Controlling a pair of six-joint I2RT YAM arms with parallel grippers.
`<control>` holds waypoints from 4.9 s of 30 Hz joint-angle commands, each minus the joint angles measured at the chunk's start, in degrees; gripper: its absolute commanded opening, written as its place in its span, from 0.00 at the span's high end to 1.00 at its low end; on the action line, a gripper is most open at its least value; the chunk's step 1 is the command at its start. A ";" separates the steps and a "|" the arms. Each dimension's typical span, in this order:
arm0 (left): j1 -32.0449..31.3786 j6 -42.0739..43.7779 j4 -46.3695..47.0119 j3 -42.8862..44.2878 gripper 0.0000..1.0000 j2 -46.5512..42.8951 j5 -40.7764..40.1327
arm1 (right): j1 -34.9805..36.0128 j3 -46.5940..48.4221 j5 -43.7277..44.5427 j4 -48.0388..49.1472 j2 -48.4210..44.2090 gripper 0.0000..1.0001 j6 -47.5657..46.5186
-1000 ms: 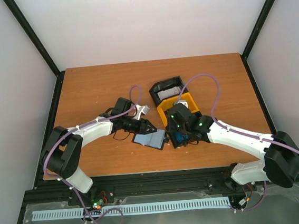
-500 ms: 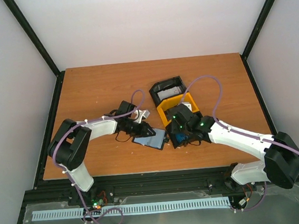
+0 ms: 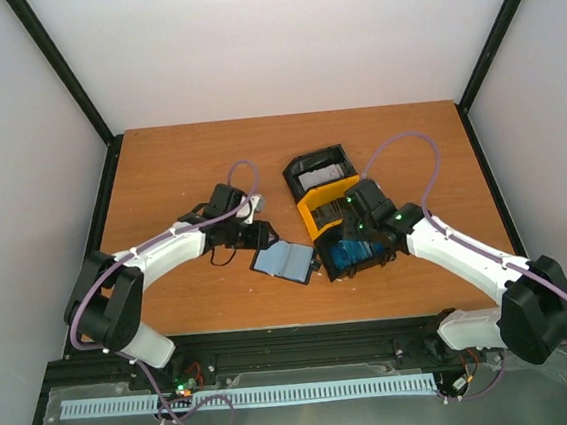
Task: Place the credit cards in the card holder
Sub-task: Turn over the card slot at the center of the board, then pick up the credit card from the storage box.
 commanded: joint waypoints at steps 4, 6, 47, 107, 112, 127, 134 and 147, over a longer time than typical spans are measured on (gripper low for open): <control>5.80 -0.29 -3.20 -2.02 0.44 -4.38 -4.44 | -6.19 4.06 -2.96 -10.43 0.37 0.54 -9.85; 6.69 -0.11 -2.91 -2.64 0.43 -5.01 -3.45 | -7.00 4.81 -3.39 -11.69 1.42 0.53 -11.80; 8.90 3.83 -2.65 -2.55 0.48 -0.83 1.91 | -7.51 2.44 3.16 -5.83 20.47 0.53 -12.34; 8.90 1.40 -0.46 -3.57 0.49 -0.28 2.88 | -7.65 5.38 15.24 -5.77 18.15 0.73 -19.23; 8.90 1.49 -0.35 -3.68 0.48 -0.25 2.96 | -7.64 5.70 16.36 -6.18 18.10 0.74 -19.40; 8.89 1.62 0.08 -4.21 0.49 -0.02 2.88 | -7.73 5.48 6.91 -1.47 21.90 0.64 -28.02; 8.90 1.70 0.24 -4.52 0.49 -0.22 2.39 | -7.91 4.22 12.72 0.50 23.70 0.68 -31.43; 8.90 1.61 0.78 -4.62 0.49 0.04 2.35 | -8.00 4.50 20.08 1.33 19.42 0.74 -32.44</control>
